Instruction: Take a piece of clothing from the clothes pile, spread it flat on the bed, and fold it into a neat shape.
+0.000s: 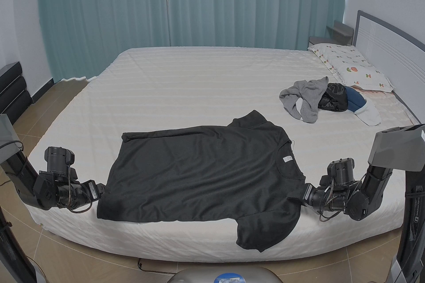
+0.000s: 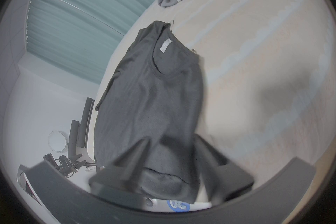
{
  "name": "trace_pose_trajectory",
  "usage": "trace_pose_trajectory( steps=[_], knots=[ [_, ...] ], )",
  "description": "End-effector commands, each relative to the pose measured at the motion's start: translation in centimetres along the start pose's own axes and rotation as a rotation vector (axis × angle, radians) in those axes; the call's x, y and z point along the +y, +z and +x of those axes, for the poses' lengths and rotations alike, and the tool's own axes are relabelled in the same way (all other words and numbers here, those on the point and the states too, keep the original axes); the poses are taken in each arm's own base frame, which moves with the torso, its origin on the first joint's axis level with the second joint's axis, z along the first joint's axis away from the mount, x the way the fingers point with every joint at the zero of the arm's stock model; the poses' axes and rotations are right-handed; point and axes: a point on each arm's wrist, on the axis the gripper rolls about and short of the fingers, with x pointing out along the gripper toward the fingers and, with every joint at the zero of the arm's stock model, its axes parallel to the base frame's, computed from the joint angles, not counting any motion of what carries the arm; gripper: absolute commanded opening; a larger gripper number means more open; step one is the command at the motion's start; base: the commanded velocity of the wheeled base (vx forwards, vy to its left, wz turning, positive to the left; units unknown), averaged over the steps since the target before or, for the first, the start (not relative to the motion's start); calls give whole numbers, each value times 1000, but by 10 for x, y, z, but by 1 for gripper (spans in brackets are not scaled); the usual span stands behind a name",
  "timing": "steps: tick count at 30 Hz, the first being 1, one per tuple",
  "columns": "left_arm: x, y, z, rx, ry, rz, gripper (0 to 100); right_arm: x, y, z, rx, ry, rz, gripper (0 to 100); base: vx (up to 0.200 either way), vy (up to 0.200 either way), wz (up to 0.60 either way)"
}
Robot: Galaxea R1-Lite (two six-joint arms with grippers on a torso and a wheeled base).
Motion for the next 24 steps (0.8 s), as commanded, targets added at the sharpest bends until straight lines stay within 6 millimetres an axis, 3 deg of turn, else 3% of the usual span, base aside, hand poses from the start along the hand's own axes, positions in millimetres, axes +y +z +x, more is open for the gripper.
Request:
trace_pose_trajectory(
  steps=[1,11,24],
  knots=[
    [0,0,0,1,1,-1,100,-3,-5,-7,15,-20,0,0,0,0,0],
    [0,0,-1,-3,-1,-1,100,-9,-4,-45,-10,-44,-41,0,0,0,0],
    [1,-2,0,7,2,-3,100,-26,-6,-51,9,-85,-86,0,0,0,0]
  ],
)
